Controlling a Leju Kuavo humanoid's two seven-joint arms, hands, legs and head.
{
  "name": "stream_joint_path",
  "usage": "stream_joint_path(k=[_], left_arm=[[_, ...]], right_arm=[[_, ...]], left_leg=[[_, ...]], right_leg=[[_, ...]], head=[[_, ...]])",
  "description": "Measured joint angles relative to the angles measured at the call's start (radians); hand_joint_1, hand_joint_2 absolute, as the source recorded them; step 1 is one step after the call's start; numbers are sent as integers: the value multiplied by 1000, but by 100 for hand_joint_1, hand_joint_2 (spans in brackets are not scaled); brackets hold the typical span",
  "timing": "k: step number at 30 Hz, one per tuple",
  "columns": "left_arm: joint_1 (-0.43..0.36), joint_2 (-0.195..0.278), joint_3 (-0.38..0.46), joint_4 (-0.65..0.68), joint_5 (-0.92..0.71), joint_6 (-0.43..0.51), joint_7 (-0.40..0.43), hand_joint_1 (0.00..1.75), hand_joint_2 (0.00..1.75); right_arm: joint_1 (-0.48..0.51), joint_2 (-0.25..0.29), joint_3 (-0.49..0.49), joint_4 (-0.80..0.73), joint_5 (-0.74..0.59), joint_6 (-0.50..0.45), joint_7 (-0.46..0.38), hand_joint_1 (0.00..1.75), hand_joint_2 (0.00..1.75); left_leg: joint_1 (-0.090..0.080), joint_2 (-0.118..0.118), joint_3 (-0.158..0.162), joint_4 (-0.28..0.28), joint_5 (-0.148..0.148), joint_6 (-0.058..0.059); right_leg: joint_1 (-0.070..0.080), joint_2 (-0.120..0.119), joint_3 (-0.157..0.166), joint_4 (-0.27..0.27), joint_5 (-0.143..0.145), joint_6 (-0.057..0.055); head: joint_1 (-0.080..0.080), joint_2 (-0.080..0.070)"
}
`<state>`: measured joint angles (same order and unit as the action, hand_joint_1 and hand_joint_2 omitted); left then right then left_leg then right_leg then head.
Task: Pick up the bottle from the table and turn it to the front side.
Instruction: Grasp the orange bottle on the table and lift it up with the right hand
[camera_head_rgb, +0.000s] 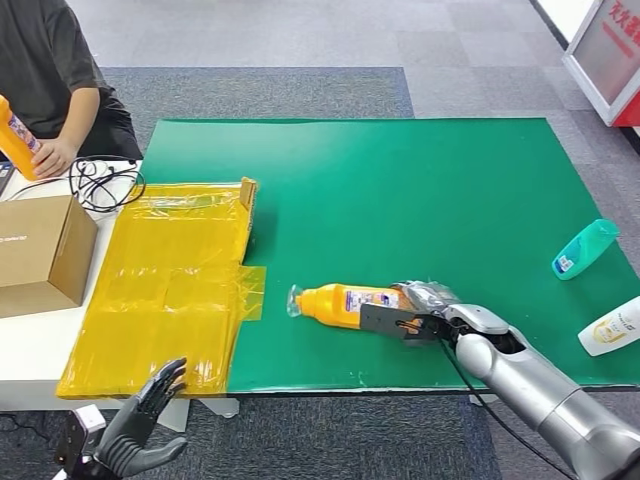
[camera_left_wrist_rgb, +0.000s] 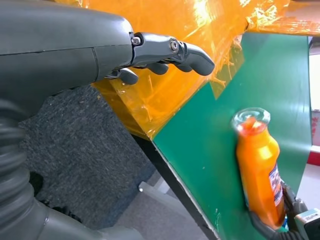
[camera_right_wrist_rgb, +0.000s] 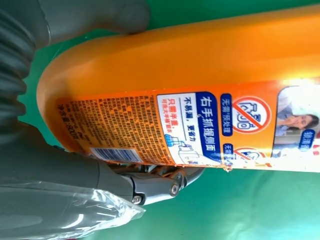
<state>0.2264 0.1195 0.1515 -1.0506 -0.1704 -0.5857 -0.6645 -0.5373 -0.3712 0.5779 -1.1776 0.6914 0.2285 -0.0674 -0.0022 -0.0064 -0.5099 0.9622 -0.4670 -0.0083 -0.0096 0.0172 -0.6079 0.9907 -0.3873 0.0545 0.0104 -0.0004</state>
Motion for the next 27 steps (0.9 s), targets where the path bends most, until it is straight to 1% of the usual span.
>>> stream_joint_path(k=[7,14,16,19,22,25,27], left_arm=[[0,-3,7,0,-1,-2,-1,0,175],[-1,-14,23,0,-7,-7,-1,0,175],[0,-19,29,-1,-7,-10,2,0,175],[11,-37,47,-28,-7,-10,31,0,175],[29,-89,84,-121,-19,12,91,0,175],[33,-150,118,-234,-31,29,145,0,175],[33,-182,131,-291,-28,31,155,0,175]], right_arm=[[3,0,-11,0,5,0,-4,175,175],[12,0,-12,-10,42,-9,-10,175,175],[21,1,-14,-20,60,-26,-11,175,175],[60,11,-38,-77,89,-88,-12,175,175],[146,57,-113,-202,83,-142,-9,175,175],[237,127,-190,-336,67,-153,-6,175,175],[278,169,-229,-400,30,-153,-17,175,175]], left_leg=[[0,0,0,0,0,0],[0,0,0,0,0,0],[0,0,0,0,0,0],[0,0,0,0,0,0],[0,0,-1,0,0,0],[0,-1,-2,0,0,0],[1,-1,-2,0,0,0]], right_leg=[[0,0,0,0,0,0],[0,0,0,0,0,0],[0,0,0,0,0,0],[0,0,0,0,0,0],[0,0,-1,0,0,0],[0,-1,-1,0,-1,0],[1,-1,-1,0,-1,0]], head=[[0,0],[0,0],[0,0],[0,0],[0,0],[0,0],[0,0]])
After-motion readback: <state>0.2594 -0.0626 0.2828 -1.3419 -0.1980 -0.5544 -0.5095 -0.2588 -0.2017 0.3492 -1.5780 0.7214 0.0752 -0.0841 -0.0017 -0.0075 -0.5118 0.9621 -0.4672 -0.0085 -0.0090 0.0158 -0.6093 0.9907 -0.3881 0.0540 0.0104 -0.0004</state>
